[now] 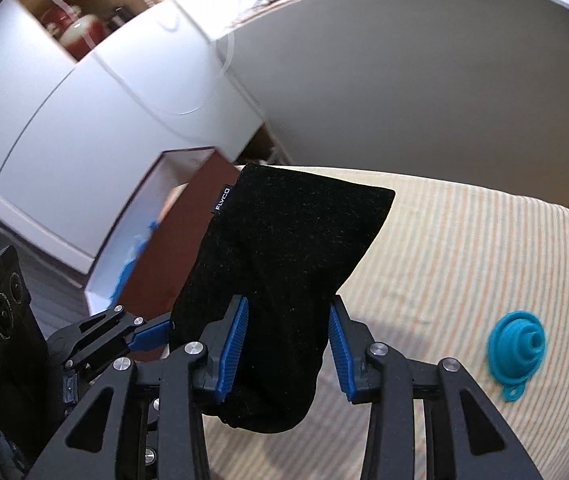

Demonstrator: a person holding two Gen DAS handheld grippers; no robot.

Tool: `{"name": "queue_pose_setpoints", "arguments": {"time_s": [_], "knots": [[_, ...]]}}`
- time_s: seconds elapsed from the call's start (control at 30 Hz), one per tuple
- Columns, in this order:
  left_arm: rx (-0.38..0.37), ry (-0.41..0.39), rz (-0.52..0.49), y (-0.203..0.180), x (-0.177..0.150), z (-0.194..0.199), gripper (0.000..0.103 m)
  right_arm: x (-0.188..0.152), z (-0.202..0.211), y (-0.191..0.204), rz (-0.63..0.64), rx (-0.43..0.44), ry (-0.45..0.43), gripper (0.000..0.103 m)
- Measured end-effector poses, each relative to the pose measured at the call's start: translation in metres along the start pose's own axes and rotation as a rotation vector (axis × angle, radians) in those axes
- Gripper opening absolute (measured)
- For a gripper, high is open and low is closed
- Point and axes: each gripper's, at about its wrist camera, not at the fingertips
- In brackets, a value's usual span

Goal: Organize soft objects
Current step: 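Close both grippers on the black pouch and lift it, then carry the black pouch into the shoebox and open both grippers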

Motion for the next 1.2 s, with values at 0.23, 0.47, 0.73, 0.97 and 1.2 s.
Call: {"name": "queue_pose_setpoints", "arguments": {"time_s": [0.23, 0.47, 0.73, 0.97, 1.2], "knots": [[0.053, -0.033, 0.032, 0.038, -0.015, 0.046, 0.039, -0.003, -0.018, 0.066, 0.066, 0.059, 0.017, 0.037], [0.127, -0.081, 0.107, 0.104, -0.026, 0.101, 0.039, 0.004, -0.05, 0.145, 0.15, 0.132, 0.032, 0.037], [0.213, -0.126, 0.186, 0.161, -0.031, 0.137, 0.039, 0.011, -0.092, 0.217, 0.23, 0.191, 0.049, 0.037], [0.251, -0.127, 0.225, 0.187, -0.032, 0.136, 0.039, 0.015, -0.111, 0.237, 0.252, 0.197, 0.056, 0.037], [0.317, -0.087, 0.231, 0.2, -0.041, 0.116, 0.039, 0.013, -0.108, 0.231, 0.325, 0.129, 0.02, 0.044]]}}
Point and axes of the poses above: each gripper's, at about its wrist camera, not at the fingertips, and z roughly against the way its jaws point, y to its left, x to its top, and after that the axes turned 7 degrees about -y, right-handed
